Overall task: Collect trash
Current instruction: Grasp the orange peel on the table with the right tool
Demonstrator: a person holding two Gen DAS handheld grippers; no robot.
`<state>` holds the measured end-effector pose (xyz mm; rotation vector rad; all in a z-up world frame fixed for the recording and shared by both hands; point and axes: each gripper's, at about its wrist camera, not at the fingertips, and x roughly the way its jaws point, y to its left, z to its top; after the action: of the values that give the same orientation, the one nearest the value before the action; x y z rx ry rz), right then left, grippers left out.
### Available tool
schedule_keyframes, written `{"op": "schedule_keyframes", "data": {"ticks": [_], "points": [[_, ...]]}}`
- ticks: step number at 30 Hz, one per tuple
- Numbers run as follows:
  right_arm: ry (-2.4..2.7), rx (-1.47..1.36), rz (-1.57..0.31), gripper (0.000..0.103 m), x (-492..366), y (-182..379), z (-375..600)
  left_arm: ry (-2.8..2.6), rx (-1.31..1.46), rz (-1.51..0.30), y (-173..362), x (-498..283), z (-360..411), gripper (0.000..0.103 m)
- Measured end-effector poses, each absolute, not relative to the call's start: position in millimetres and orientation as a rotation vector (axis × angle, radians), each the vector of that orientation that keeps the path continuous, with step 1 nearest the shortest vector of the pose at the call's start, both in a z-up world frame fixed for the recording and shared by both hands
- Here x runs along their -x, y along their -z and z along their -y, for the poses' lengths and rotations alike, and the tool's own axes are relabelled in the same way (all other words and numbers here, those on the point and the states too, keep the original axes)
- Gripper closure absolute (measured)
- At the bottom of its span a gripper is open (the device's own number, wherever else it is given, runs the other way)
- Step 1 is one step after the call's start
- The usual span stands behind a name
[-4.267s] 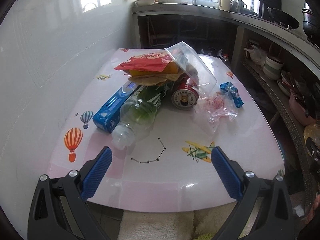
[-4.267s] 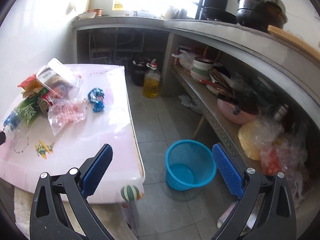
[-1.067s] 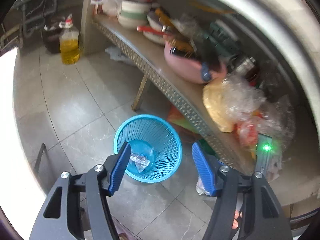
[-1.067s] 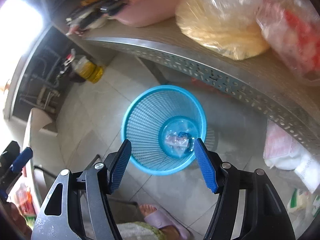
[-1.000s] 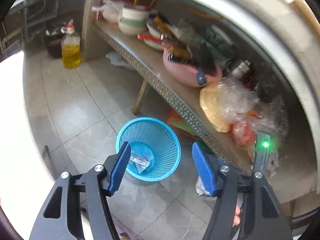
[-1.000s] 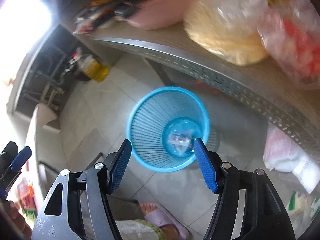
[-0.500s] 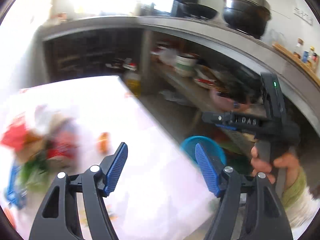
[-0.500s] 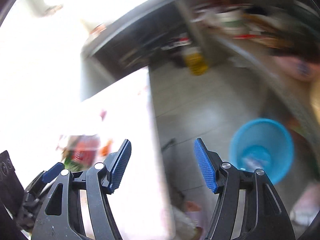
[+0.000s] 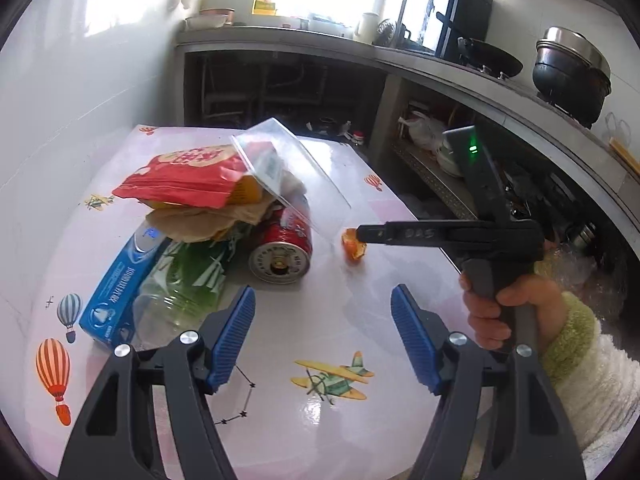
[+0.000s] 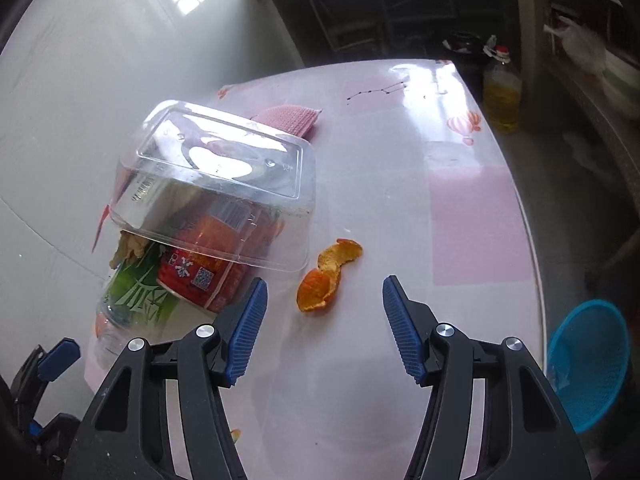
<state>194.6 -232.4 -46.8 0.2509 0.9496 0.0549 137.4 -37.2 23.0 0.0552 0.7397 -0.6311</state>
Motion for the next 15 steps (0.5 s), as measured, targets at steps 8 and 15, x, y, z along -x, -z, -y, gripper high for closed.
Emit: {"op": "schedule_keyframes", "data": {"ticks": [8,15], "points": [[0.001,-0.158,-0.995,0.066,-209.2,65.4,224.6,0.632,-0.024,-0.698,-33.5,-148.6,27.5,0.037],[-0.002,-0.177,-0.995,0.085,-209.3,68.1,222.0,0.648,-0.006,-0.689,-41.1,-159.7,24.0,0.042]]}}
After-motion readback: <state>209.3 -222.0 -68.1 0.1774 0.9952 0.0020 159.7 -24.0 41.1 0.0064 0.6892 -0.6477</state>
